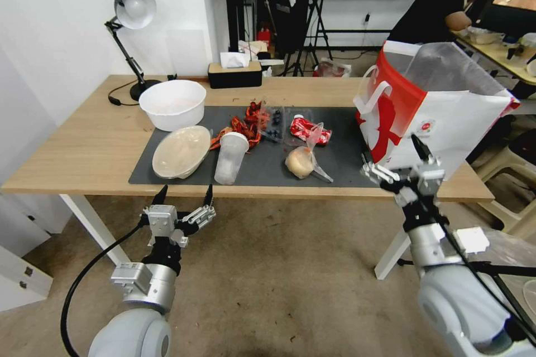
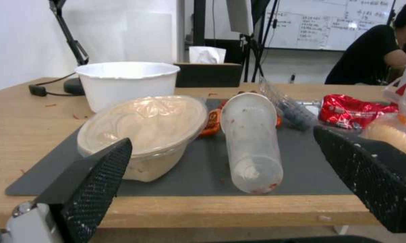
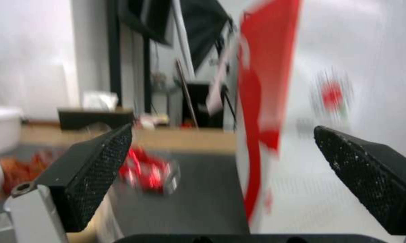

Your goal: Pick up the trash from the table and place it into the takeout bag.

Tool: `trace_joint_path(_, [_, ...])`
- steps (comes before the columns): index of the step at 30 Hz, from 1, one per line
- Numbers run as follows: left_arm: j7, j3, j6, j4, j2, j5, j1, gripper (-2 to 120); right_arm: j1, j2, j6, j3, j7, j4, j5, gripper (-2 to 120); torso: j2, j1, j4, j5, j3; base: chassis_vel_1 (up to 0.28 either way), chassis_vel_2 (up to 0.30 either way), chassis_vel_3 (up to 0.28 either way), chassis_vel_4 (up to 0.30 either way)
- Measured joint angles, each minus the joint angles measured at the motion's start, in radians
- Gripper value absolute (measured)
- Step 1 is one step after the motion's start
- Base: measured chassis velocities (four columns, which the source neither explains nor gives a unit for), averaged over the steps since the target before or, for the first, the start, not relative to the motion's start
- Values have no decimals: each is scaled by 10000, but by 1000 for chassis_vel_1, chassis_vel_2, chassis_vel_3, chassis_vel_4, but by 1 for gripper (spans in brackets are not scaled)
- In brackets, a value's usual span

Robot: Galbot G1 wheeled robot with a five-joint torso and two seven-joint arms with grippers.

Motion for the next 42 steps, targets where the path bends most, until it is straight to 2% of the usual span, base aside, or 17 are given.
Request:
trace_joint_path(2, [5, 7, -2, 13, 0, 0, -4, 100, -148, 57, 80, -21, 59, -97, -11, 100, 0, -1, -4, 2, 0, 0, 0, 0, 0])
trace_joint_path(3, [14, 18, -3, 30, -4, 0, -15, 100, -366, 174, 329, -82, 200, -292, -59, 100, 0, -1, 8, -8, -1, 0, 0, 0, 0])
trace_joint_path(5, [17, 22, -3, 44, -8, 0, -30, 100, -628, 331, 549, -246, 336, -599, -106, 100, -1, 0, 0, 6, 1, 0, 0, 0, 0])
trace_joint_path(8, [28, 30, -7, 66, -7, 2, -26, 100, -906, 589, 791, -534, 547, -1013, -149, 100, -1, 1, 1, -1, 1, 0, 0, 0, 0])
trace_joint_path(19, [37, 14, -79, 67, 2, 5, 29, 100, -335, 532, 528, -813, 640, -873, 17, 100, -1, 1, 0, 0, 1, 0, 0, 0, 0])
trace_joint_path(30, [53, -8, -81, 107, 9, 9, 27, 100, 1553, -23, -516, -2233, 731, -979, 1107, 100, -1, 2, 1, 0, 2, 0, 0, 0, 0])
trace_joint_path(36, [55, -35, -133, 141, -19, 24, 39, 100, 3315, -338, -1573, -3532, 766, -1604, 1639, 100, -2, 1, 0, -1, 2, 0, 0, 0, 0])
trace_joint_path(42, [52, -74, -206, 151, -60, 33, 70, 100, 4594, -528, -2494, -4287, 791, -2139, 2077, 100, -2, 2, 1, -2, 2, 0, 0, 0, 0])
